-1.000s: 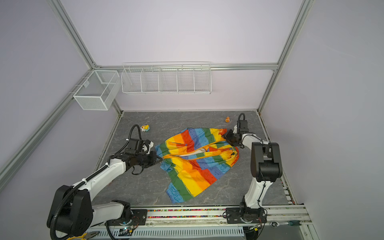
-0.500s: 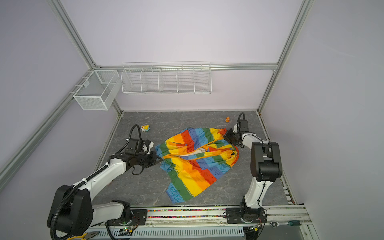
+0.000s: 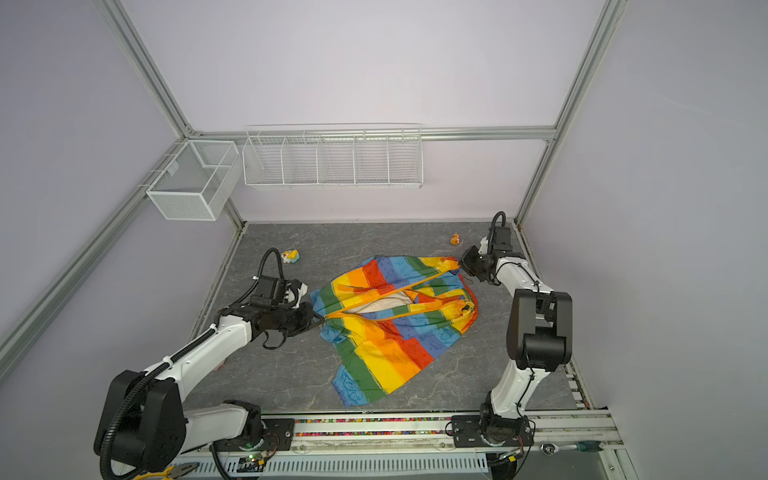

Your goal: Zip up the jacket

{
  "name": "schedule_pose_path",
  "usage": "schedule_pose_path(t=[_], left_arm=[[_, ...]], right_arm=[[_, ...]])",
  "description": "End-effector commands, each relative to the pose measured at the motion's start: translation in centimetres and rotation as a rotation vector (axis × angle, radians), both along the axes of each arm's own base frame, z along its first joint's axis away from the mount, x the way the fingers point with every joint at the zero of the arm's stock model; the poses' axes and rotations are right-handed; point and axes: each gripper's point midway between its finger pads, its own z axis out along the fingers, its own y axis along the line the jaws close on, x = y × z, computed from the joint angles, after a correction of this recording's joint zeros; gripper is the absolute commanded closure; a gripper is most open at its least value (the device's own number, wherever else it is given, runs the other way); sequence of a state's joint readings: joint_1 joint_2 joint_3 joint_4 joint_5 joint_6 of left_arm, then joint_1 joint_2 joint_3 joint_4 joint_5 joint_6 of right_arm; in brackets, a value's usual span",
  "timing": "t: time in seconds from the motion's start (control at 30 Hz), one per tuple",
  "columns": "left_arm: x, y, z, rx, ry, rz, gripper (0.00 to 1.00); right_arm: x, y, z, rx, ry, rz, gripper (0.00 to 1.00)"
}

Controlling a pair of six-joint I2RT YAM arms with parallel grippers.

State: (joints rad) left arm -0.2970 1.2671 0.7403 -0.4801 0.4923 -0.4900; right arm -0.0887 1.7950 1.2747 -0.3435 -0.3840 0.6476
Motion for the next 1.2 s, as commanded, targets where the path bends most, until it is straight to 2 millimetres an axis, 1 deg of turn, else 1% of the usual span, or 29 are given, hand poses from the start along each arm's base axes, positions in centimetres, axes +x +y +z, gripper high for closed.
schedule_pose_path(t=[0.0, 0.07, 0.13, 0.3, 0.4, 0.43, 0.47, 0.5, 0.6, 0.67, 0.77, 0.87, 0.9, 1.03, 1.17], left_arm=[[0.2, 0.5, 0.4, 0.035, -0.009, -0.008, 1.00], [0.1, 0.6, 0.3, 0.040, -0.006, -0.008, 1.00], [0.0, 0.6, 0.2, 0.042, -0.002, -0.009, 1.00], [0.1, 0.3, 0.3, 0.028, 0.002, -0.017, 1.00], [0.1, -0.1, 0.6, 0.001, -0.005, -0.030, 1.00], [0.1, -0.3, 0.6, -0.008, -0.007, -0.033, 1.00], [0.2, -0.4, 0.8, -0.015, -0.010, -0.035, 1.00], [0.2, -0.4, 0.7, -0.018, -0.008, -0.035, 1.00], [0.2, -0.5, 0.8, -0.027, -0.007, -0.035, 1.00], [0.2, -0.6, 0.8, -0.031, -0.008, -0.036, 1.00], [0.1, -0.6, 0.8, -0.034, -0.009, -0.036, 1.00], [0.1, -0.6, 0.8, -0.035, -0.012, -0.035, 1.00], [0.0, -0.6, 0.9, -0.037, -0.013, -0.036, 1.00], [0.0, -0.6, 0.8, -0.039, -0.011, -0.036, 1.00], [-0.1, -0.7, 0.8, -0.044, -0.010, -0.041, 1.00]], right_arm=[[-0.1, -2.3, 0.3, -0.085, 0.005, -0.019, 0.93], [-0.1, -2.9, -0.3, -0.108, 0.025, -0.023, 0.93], [-0.2, -3.1, -1.1, -0.113, 0.036, -0.024, 0.93], [-0.4, -1.9, -3.1, -0.057, 0.045, 0.006, 0.93], [-0.5, -1.6, -3.4, -0.042, 0.045, 0.022, 0.93], [-0.6, -1.6, -3.3, -0.042, 0.047, 0.023, 0.92], [-0.7, -1.7, -3.2, -0.045, 0.047, 0.023, 0.86], [-0.8, -1.8, -2.9, -0.048, 0.045, 0.021, 0.79], [-1.3, -2.1, -1.7, -0.065, 0.030, 0.013, 0.51], [-1.9, -2.4, -0.8, -0.084, 0.025, 0.010, 0.44], [-3.3, -2.3, 0.5, -0.109, 0.021, 0.020, 0.44], [-5.3, -2.0, 1.1, -0.138, 0.032, 0.037, 0.51], [-6.1, -1.9, 1.1, -0.152, 0.042, 0.041, 0.51], [-8.6, -1.3, 0.5, -0.194, 0.089, 0.070, 0.55], [-10.2, -0.4, -0.8, -0.221, 0.131, 0.104, 0.57]])
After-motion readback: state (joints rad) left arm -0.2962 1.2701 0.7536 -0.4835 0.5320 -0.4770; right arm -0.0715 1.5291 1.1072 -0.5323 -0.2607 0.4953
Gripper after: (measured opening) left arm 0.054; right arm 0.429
